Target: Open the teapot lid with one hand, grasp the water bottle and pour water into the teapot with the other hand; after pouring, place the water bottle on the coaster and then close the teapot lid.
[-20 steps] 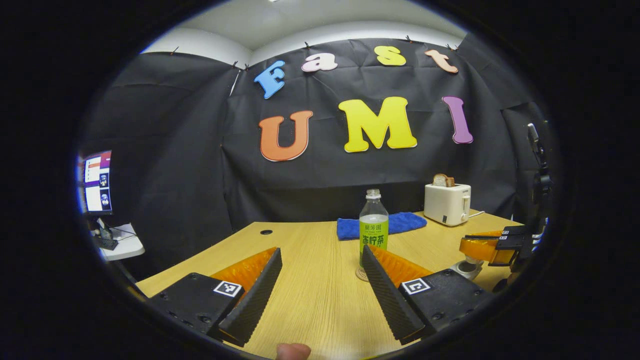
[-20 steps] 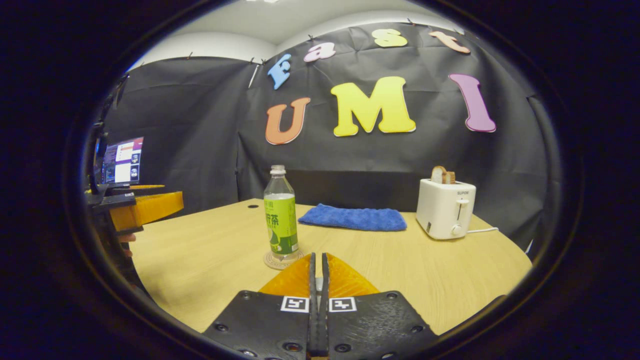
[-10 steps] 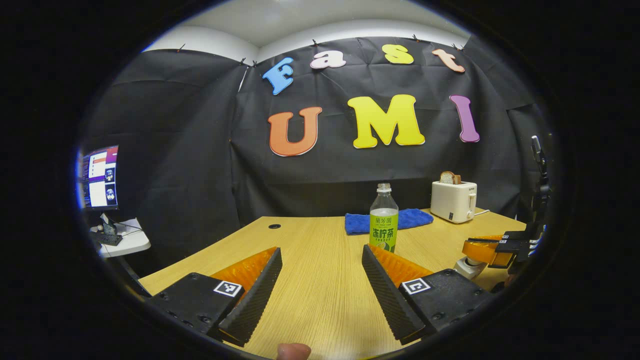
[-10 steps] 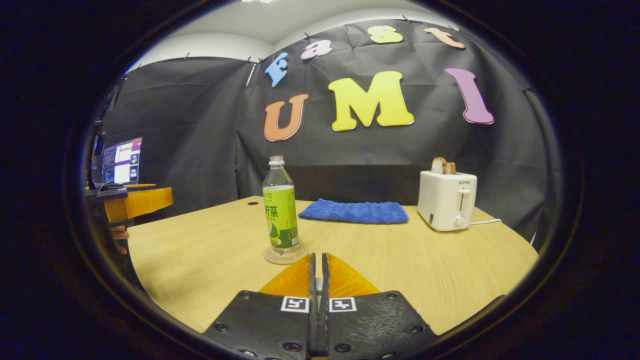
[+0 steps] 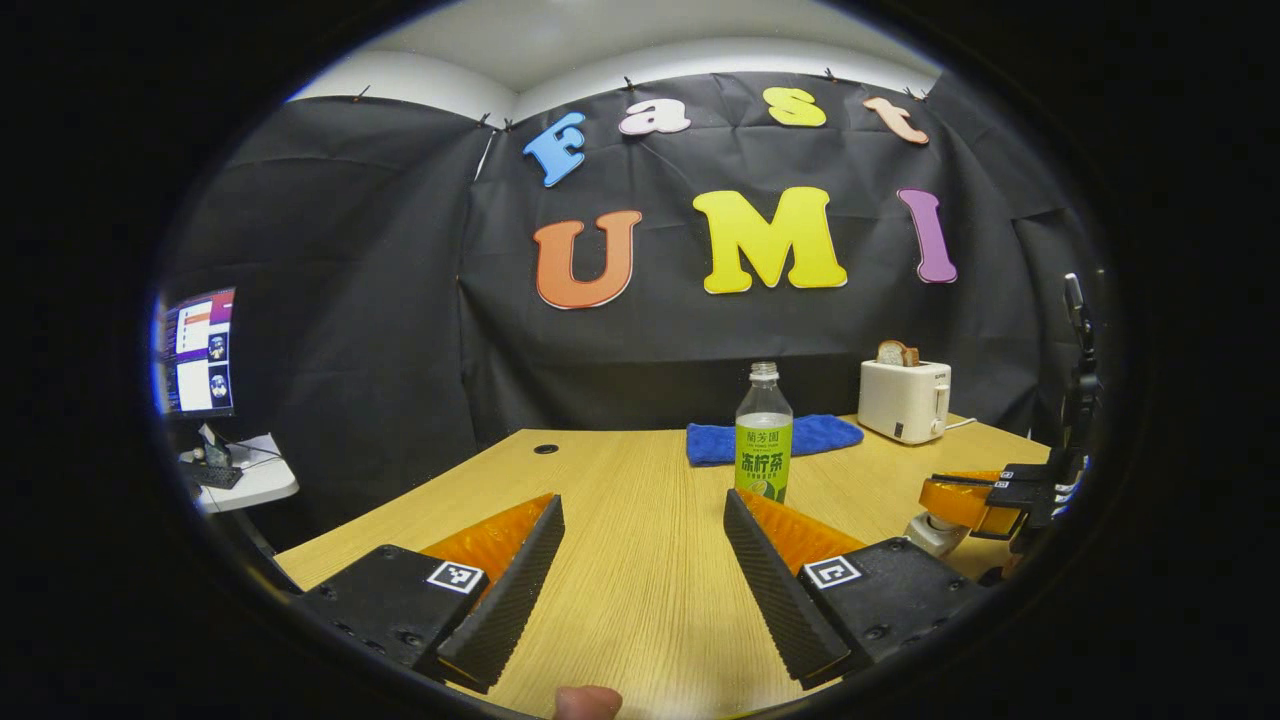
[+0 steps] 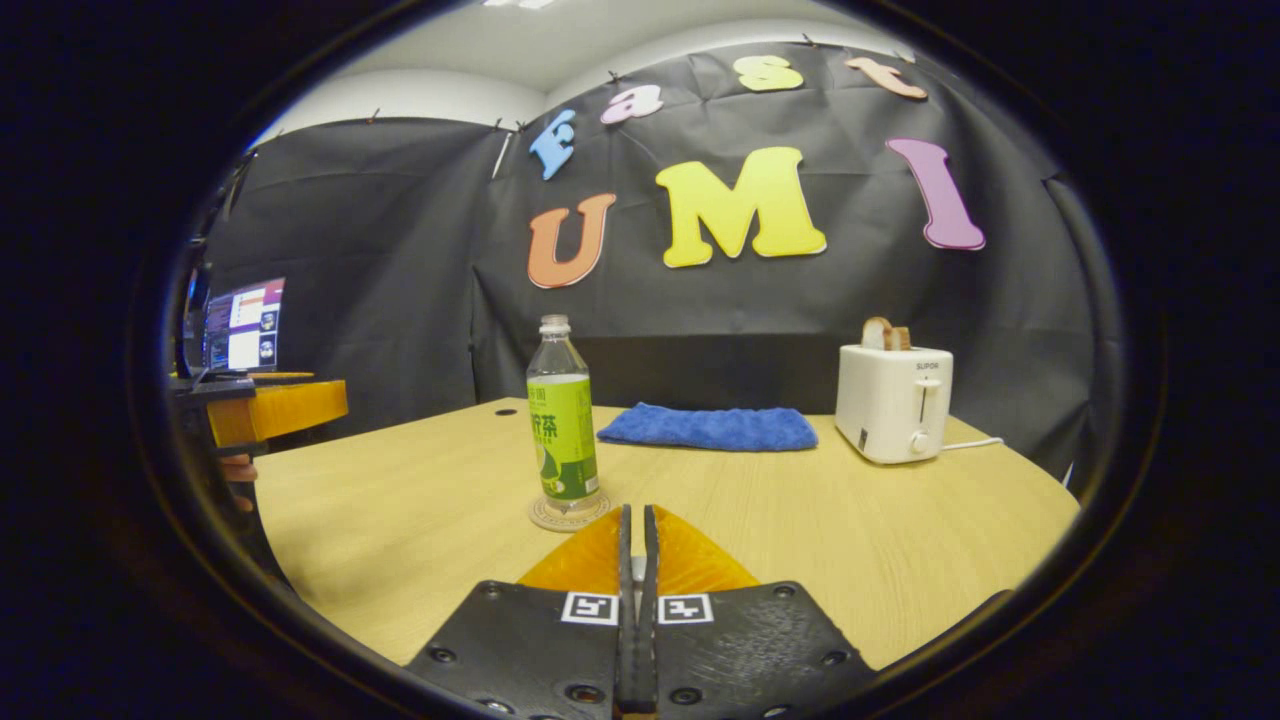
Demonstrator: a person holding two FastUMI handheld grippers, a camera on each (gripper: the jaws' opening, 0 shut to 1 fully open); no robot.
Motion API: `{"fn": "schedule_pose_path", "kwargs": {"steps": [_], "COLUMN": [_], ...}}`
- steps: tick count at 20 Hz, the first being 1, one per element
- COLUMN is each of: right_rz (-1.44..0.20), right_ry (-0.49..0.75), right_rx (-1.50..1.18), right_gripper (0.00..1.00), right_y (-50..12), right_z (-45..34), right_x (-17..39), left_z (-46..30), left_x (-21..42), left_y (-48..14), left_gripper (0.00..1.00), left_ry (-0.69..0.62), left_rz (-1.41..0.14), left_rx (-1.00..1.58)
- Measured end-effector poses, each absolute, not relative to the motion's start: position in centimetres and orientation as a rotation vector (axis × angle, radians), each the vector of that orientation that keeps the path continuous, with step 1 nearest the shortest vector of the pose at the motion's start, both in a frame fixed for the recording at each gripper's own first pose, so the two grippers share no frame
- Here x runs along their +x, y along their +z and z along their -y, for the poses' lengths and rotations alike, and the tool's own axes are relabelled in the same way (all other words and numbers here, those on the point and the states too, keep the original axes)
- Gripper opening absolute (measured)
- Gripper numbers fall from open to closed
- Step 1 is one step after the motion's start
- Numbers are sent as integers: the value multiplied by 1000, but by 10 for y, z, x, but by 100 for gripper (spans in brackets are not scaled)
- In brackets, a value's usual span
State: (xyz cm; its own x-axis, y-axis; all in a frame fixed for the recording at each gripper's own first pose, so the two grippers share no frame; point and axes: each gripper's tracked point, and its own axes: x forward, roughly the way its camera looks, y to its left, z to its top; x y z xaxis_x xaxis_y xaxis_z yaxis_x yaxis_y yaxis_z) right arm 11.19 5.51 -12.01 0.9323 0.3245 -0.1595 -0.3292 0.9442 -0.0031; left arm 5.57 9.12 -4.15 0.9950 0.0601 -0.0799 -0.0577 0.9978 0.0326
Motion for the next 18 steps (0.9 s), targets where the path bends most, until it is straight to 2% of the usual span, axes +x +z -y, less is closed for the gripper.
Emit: {"fn": "schedule_pose_path", "kwargs": {"steps": [12, 16, 17, 18], "right_rz": [-200, -166, -148, -130], "right_ry": [314, 292, 291, 283], "right_rx": [-16, -23, -25, -27], "right_gripper": [0, 7, 16, 34], "right_y": [-132, -119, -112, -106], "right_z": [-55, -53, -54, -53], "right_x": [120, 116, 115, 113], "left_z": [-84, -80, -77, -75], "left_x": [56, 52, 51, 49], "left_y": [-41, -38, -37, -33], "left_gripper": [100, 100, 100, 100], "left_ry": [45, 44, 43, 40], "left_rz": [-78, -79, -76, -73], "left_rx": [30, 32, 30, 27]}}
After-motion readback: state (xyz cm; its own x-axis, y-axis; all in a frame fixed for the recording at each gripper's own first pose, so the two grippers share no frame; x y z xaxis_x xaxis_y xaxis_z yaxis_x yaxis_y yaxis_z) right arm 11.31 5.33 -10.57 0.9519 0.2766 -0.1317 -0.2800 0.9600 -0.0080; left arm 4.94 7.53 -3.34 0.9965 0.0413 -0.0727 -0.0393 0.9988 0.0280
